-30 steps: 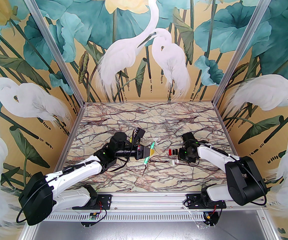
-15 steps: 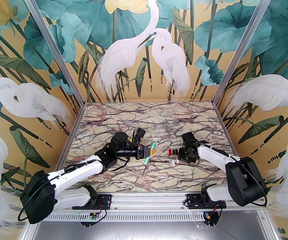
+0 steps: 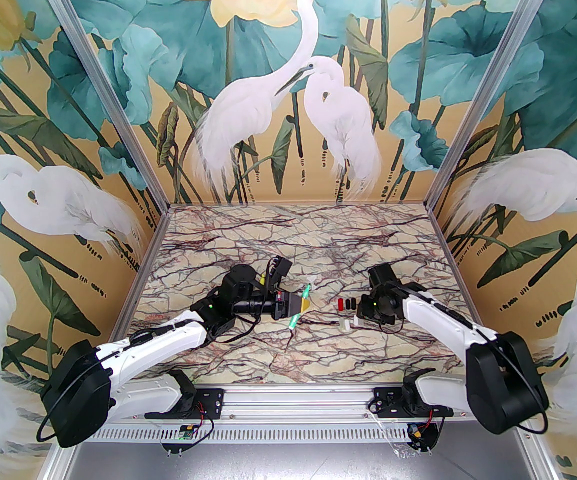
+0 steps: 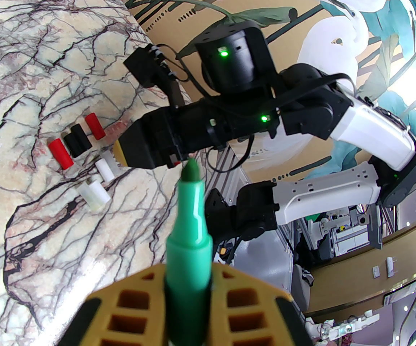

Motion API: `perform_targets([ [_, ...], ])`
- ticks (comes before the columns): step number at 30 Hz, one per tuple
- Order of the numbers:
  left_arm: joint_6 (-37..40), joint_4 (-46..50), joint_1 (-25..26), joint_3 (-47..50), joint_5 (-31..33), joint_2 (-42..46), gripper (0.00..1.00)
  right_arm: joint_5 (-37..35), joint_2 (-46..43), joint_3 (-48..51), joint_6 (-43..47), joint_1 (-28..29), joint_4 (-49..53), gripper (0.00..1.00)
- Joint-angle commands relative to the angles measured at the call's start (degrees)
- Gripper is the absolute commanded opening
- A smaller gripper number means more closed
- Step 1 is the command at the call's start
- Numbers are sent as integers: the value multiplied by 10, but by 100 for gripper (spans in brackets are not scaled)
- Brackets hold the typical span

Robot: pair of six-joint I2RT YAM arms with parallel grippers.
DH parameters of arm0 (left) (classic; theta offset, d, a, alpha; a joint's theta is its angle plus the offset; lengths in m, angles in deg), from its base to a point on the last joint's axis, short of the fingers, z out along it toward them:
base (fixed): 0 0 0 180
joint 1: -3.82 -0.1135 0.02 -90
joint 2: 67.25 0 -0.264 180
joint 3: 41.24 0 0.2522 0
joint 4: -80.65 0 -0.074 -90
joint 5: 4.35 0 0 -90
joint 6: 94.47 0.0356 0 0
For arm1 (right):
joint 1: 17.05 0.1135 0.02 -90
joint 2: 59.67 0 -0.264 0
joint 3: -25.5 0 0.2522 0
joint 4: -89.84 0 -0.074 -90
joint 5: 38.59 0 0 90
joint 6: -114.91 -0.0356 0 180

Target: Open the pen caps

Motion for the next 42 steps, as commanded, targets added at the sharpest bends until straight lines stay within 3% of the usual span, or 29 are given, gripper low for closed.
perform_targets([
  [1, 0, 10, -3, 0, 8, -5, 8, 11, -39, -11, -4, -2, 19, 30],
  [9, 6, 55, 11, -7, 64, -3, 8, 47, -150, -30, 9, -2, 45, 56],
  [13, 14, 116, 27, -23, 133, -12, 8, 79, -220, -49, 20, -2, 61, 89],
  [15, 9, 140, 32, -33, 163, -21, 8, 99, -247, -59, 28, -2, 72, 100],
  [24, -1, 216, 47, -90, 286, -78, 7, 204, -325, -109, 76, -2, 105, 99],
  [28, -1, 253, 47, -126, 341, -114, 8, 197, -342, -132, 89, -2, 130, 100],
  [34, -3, 314, 48, -196, 402, -191, 8, 129, -362, -125, 96, -2, 154, 99],
  [42, 3, 369, 47, -279, 487, -299, 7, 148, -358, -120, 98, -2, 148, 100],
])
